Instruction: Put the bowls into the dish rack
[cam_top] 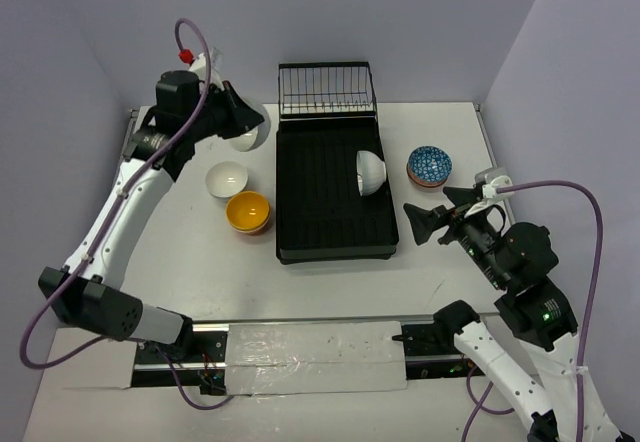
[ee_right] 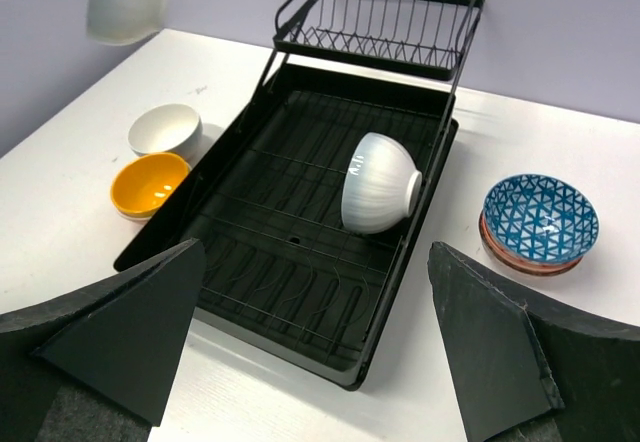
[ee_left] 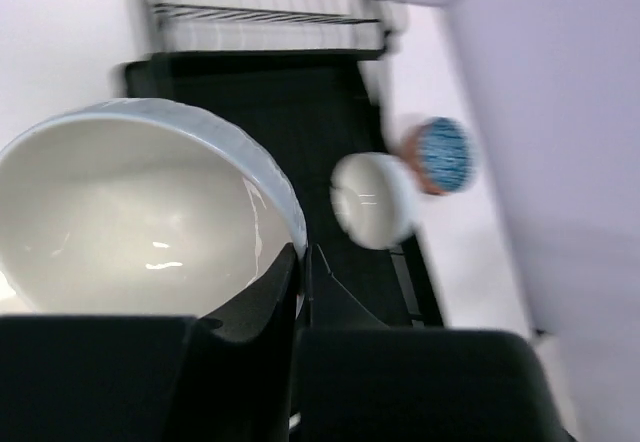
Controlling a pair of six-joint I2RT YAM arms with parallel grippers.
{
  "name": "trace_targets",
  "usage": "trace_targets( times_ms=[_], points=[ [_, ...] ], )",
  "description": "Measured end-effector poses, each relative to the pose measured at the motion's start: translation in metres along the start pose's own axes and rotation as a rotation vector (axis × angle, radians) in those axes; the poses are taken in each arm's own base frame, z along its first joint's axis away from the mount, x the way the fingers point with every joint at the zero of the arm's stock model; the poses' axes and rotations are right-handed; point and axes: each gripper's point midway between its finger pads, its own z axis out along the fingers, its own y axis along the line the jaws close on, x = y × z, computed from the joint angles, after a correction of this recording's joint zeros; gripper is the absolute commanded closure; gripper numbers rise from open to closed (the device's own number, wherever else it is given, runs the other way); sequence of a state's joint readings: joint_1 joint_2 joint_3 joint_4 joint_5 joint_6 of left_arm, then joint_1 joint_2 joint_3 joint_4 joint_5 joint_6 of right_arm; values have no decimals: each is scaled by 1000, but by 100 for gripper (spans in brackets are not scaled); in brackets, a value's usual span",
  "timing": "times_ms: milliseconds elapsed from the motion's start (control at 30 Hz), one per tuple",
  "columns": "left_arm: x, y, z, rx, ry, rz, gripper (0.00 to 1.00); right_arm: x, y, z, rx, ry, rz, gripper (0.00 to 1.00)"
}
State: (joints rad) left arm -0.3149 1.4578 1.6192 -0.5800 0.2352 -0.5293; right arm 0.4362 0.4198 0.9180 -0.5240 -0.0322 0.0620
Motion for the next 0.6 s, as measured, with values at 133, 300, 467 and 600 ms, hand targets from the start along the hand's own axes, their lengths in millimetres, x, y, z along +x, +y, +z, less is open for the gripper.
trace_targets(
  times_ms=[133,300,467,600],
  points=[
    [19,-39,6,236,-17,-53,100,-4,4,-2,-22,-11,0,0],
    [79,-58,34,414,99,-101,100,-13,8,-6,-40,-28,-1,0],
    [120,-90,52,581,175,-88,100,-20,9,-11,-41,-40,-1,0],
    [134,-104,64,682,185,-87,100,-23,9,-13,-41,-45,-2,0]
  ],
)
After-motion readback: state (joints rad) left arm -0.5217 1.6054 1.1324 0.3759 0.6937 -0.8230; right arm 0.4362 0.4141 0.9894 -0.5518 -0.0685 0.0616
